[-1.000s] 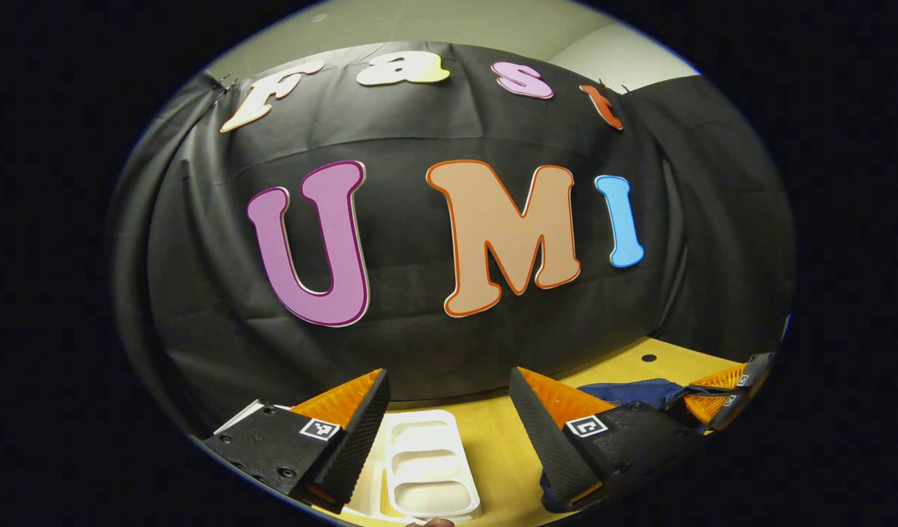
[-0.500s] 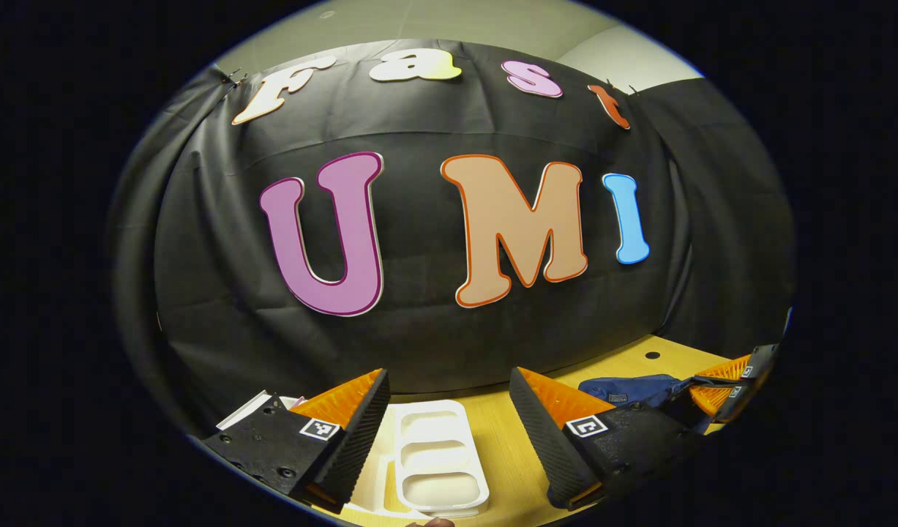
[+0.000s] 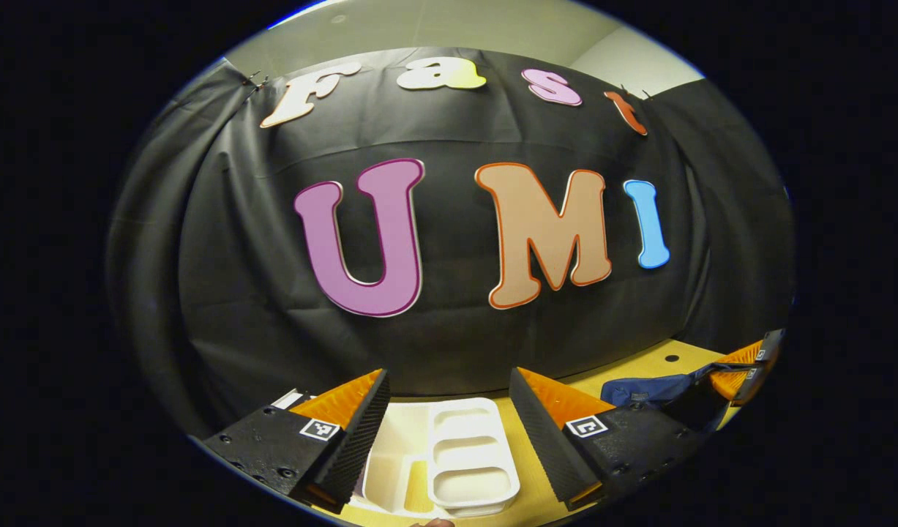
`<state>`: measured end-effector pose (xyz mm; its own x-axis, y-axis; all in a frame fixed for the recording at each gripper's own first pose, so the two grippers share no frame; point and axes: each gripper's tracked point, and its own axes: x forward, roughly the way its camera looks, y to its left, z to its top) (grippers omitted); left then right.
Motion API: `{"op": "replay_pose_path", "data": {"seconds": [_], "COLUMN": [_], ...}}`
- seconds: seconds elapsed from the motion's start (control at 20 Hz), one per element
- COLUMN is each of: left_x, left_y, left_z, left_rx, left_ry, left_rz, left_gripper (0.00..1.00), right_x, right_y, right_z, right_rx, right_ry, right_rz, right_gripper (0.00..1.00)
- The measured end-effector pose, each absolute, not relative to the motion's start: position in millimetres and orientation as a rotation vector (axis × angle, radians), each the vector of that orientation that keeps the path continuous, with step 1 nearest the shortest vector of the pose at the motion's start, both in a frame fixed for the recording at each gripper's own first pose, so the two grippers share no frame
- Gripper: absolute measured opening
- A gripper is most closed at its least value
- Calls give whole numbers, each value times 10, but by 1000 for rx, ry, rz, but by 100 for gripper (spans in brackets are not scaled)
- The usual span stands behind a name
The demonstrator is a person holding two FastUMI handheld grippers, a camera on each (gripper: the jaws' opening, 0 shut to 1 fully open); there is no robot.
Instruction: Open the schoolbag, grab two books from the bookshelf and put them into the schoolbag.
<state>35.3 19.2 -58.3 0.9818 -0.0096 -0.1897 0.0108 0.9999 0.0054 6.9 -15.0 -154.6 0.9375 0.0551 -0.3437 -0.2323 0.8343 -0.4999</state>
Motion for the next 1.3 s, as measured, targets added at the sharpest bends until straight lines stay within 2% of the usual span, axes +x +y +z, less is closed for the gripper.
{"op": "replay_pose_path", "data": {"seconds": [0.05, 0.1, 0.15, 0.3, 0.35, 0.4, 0.6, 0.65, 0.7, 0.8, 1.3], "left_x": [335, 309, 295, 256, 261, 269, 364, 391, 428, 507, 841], "left_y": [266, 332, 396, 642, 729, 816, 1095, 1150, 1223, 1342, 1569], "left_z": [-617, -667, -702, -808, -808, -827, -920, -945, -985, -1088, -1811], "left_rx": [8, 10, 16, 46, 56, 73, 114, 111, 108, 88, 64], "left_ry": [202, 214, 230, 271, 276, 282, 320, 329, 340, 372, 651], "left_rz": [0, 4, 5, 10, 20, 29, 30, 31, 36, 39, -46], "left_gripper": [95, 99, 95, 95, 100, 95, 95, 100, 96, 95, 96], "right_x": [89, 94, 98, 89, 103, 119, 132, 142, 146, 147, 140], "right_y": [-155, -152, -158, -174, -175, -173, -142, -135, -131, -131, -140], "right_z": [-1555, -1545, -1539, -1543, -1545, -1542, -1555, -1574, -1579, -1589, -1606], "right_rx": [-566, -569, -571, -562, -564, -566, -573, -573, -574, -575, -601], "right_ry": [326, 324, 323, 326, 325, 324, 327, 328, 330, 335, 357], "right_rz": [158, 161, 163, 163, 163, 162, 163, 163, 162, 161, 151], "right_gripper": [2, 3, 3, 2, 3, 2, 2, 2, 2, 2, 3]}}
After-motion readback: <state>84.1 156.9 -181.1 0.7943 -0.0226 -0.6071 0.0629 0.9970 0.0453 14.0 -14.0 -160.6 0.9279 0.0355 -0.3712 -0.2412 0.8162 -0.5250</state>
